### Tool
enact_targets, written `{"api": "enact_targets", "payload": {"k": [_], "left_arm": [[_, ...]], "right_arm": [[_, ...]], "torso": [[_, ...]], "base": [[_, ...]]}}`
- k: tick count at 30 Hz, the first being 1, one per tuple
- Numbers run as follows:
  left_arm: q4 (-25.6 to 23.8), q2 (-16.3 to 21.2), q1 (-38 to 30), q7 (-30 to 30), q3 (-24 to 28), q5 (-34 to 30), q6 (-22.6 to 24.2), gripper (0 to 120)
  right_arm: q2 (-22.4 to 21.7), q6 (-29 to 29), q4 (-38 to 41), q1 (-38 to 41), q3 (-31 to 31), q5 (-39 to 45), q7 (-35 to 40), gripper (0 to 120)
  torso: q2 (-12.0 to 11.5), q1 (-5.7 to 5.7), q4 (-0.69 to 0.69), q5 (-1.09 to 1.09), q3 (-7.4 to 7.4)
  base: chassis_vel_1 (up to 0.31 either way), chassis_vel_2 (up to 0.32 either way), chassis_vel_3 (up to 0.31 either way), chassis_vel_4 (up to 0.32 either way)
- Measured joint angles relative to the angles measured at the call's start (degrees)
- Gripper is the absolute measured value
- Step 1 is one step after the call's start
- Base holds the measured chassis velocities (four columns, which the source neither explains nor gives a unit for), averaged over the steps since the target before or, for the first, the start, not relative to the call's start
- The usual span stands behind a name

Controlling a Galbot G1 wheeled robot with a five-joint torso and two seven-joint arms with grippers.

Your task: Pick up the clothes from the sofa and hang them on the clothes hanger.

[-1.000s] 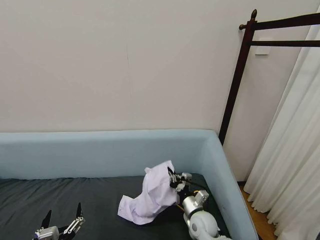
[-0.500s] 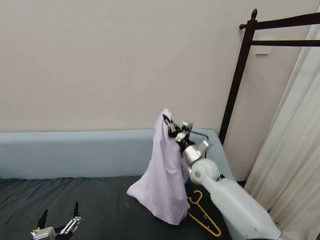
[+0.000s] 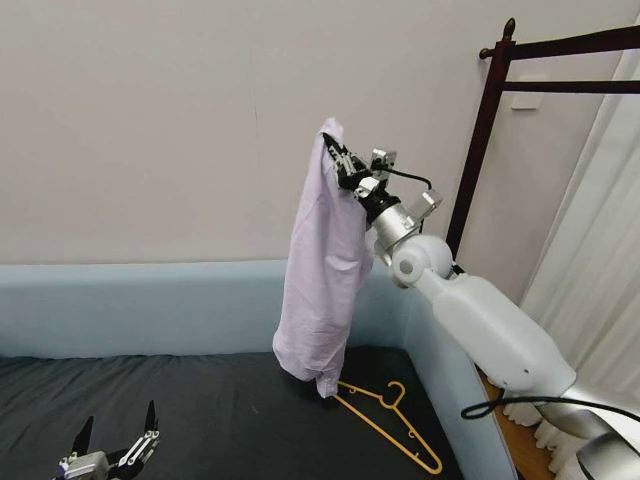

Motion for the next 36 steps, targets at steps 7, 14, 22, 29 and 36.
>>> {"api": "enact_targets", "payload": {"k": [7, 14, 22, 29, 36], "left_arm": [[1.08, 0.36, -0.77, 0.0, 0.14, -0.01, 0.0, 100], [1.67, 1.08, -1.05, -0.01, 0.14, -0.09, -0.01, 100], [2.28, 1.35, -1.58, -0.01, 0.09, -0.2, 0.01, 100], [2.7, 1.01, -2.0, 0.05, 0.69, 0.14, 0.12, 100], [3.13, 1.08, -2.43, 0.44, -0.48, 0.3, 0.14, 100]], "right_arm": [[0.1, 1.16, -1.13, -24.14, 0.18, -11.47, -12.5, 0], [3.71, 2.88, -12.18, -39.05, 3.87, -25.31, -16.59, 0], [2.38, -3.66, -8.48, -46.39, 6.47, -31.26, -14.54, 14], [-1.13, -14.69, 1.67, -50.73, 7.74, -29.03, -8.52, 41], [-0.41, -22.94, 7.32, -48.22, 5.66, -22.93, 16.32, 64]], "torso": [[0.0, -0.01, -0.03, 0.0, 0.0], [0.0, 0.0, -0.01, 0.01, 0.0], [0.0, -0.01, 0.0, 0.0, 0.0], [0.01, -0.01, -0.02, 0.0, 0.0], [0.0, -0.01, -0.01, 0.0, 0.0]], "base": [[0.0, 0.0, 0.0, 0.0], [0.0, 0.0, 0.0, 0.0], [0.0, 0.0, 0.0, 0.0], [0.0, 0.0, 0.0, 0.0], [0.0, 0.0, 0.0, 0.0]]}}
